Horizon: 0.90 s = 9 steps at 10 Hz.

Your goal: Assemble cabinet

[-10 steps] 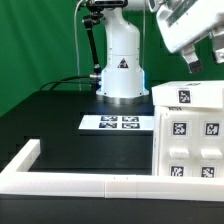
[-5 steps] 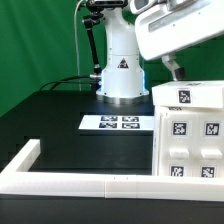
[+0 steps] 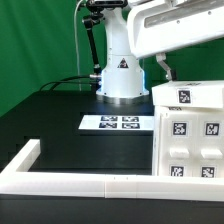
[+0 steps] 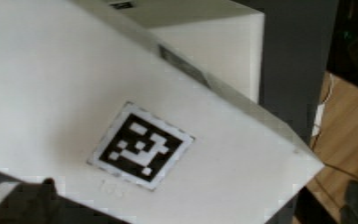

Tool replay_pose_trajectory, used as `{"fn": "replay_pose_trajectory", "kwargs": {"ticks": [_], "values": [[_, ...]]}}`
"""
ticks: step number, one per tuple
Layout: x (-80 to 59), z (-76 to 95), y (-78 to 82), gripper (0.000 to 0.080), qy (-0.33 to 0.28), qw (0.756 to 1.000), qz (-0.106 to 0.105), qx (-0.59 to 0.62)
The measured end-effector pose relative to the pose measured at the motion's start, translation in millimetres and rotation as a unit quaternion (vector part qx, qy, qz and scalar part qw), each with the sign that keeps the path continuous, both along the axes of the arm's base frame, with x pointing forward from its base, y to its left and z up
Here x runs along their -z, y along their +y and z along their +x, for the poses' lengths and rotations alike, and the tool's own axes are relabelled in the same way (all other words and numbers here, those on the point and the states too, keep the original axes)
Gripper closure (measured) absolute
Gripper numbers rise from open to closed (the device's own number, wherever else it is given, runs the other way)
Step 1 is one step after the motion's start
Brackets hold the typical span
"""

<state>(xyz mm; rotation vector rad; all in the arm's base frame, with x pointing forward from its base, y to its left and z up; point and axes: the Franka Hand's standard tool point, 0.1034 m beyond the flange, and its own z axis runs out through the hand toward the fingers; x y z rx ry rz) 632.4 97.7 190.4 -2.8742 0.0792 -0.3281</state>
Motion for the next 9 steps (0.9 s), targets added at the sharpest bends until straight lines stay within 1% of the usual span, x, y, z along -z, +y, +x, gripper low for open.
{"fn": "replay_pose_trajectory", "kwargs": {"ticks": [1, 2, 3, 5, 7, 8, 9], "values": [[0.4, -0.2, 0.0, 0.0002, -0.010, 0.999, -0.011, -0.039], [1.6, -1.2, 1.1, 0.0002, -0.024, 0.994, -0.029, -0.098], [2.8, -2.2, 2.6, 0.0002, -0.034, 0.987, -0.045, -0.148], [10.9, -2.8, 1.9, 0.0002, -0.050, 0.966, -0.071, -0.245], [14.4, -3.0, -3.3, 0.0002, -0.055, 0.953, -0.080, -0.287], [18.3, -3.7, -5.6, 0.0002, -0.058, 0.942, -0.089, -0.318], [23.4, -4.8, -6.3, 0.0002, -0.053, 0.945, -0.087, -0.312]]}}
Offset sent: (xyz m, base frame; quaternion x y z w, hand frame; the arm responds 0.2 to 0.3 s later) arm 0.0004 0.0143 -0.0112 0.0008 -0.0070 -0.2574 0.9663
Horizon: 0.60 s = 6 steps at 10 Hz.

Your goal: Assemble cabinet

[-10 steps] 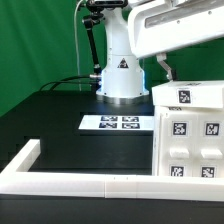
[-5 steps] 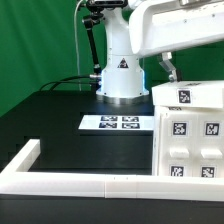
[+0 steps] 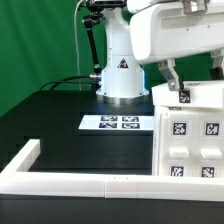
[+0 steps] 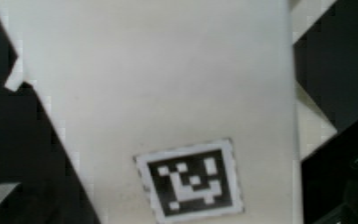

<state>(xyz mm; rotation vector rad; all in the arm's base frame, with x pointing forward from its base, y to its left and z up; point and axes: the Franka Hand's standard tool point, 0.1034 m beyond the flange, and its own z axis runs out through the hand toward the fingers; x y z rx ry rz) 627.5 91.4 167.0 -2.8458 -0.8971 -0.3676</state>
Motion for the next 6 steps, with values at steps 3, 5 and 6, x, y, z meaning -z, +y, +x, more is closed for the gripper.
{"fn": "replay_pose_trajectory", "kwargs": {"ticks": [3, 5, 6], "values": [[11.2, -3.0, -1.9, 0.0002, 0.013, 1.000, 0.003, 0.021], [11.3, -2.7, -4.8, 0.0173, 0.015, 0.999, 0.004, 0.032], [11.6, -2.9, -4.8, 0.0173, 0.015, 0.999, 0.004, 0.032]]}}
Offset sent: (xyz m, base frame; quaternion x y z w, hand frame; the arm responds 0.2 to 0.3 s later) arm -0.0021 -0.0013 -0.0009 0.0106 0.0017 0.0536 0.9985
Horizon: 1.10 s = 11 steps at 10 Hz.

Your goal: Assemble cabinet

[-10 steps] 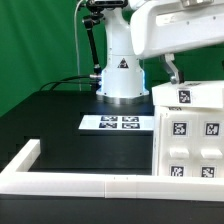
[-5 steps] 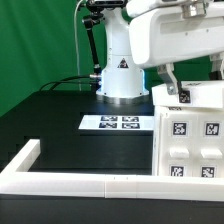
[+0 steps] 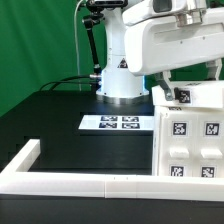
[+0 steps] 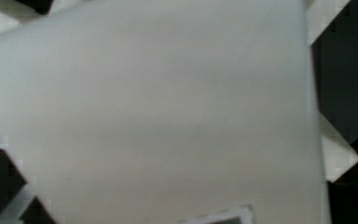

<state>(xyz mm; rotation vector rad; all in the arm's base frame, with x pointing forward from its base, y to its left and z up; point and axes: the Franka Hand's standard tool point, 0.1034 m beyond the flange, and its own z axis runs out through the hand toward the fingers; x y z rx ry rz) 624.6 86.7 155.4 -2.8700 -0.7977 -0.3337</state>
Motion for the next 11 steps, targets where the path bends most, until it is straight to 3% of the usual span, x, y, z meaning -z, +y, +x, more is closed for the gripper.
{"fn": "replay_pose_trajectory", "kwargs": {"ticks": [1, 3, 5, 11], "values": [[0.0, 0.0, -0.1, 0.0242, 0.000, 1.000, 0.000, 0.000], [0.1, 0.1, -0.7, 0.0242, 0.002, 1.000, 0.002, 0.014], [-0.4, -0.2, 2.5, 0.0242, 0.007, 0.994, 0.017, 0.109], [2.1, -1.9, 2.5, 0.0242, 0.054, 0.906, 0.078, 0.412]]}}
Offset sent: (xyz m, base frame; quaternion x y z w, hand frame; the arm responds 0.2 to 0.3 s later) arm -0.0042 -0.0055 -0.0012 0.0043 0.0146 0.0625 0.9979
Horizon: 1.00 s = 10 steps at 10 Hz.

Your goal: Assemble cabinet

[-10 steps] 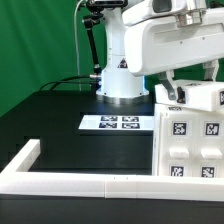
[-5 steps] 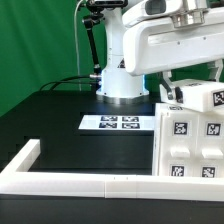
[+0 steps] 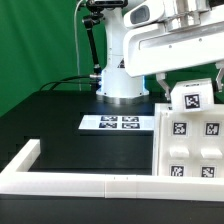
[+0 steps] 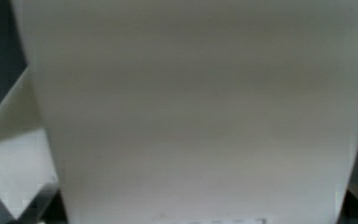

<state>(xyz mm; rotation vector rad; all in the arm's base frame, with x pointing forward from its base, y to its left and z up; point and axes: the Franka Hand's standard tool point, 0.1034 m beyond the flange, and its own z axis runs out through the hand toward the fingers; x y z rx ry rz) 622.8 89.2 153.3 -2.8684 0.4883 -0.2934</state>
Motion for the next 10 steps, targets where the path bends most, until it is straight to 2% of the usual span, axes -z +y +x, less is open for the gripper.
{"fn": "replay_pose_trajectory", "kwargs": {"ticks": [3, 6, 10], "values": [[0.1, 0.0, -0.5, 0.0242, 0.015, 0.997, 0.019, 0.080], [0.1, -3.4, 1.3, 0.0242, 0.039, 0.978, 0.048, 0.199], [2.7, -5.1, 1.3, 0.0244, 0.083, 0.901, 0.112, 0.410]]}}
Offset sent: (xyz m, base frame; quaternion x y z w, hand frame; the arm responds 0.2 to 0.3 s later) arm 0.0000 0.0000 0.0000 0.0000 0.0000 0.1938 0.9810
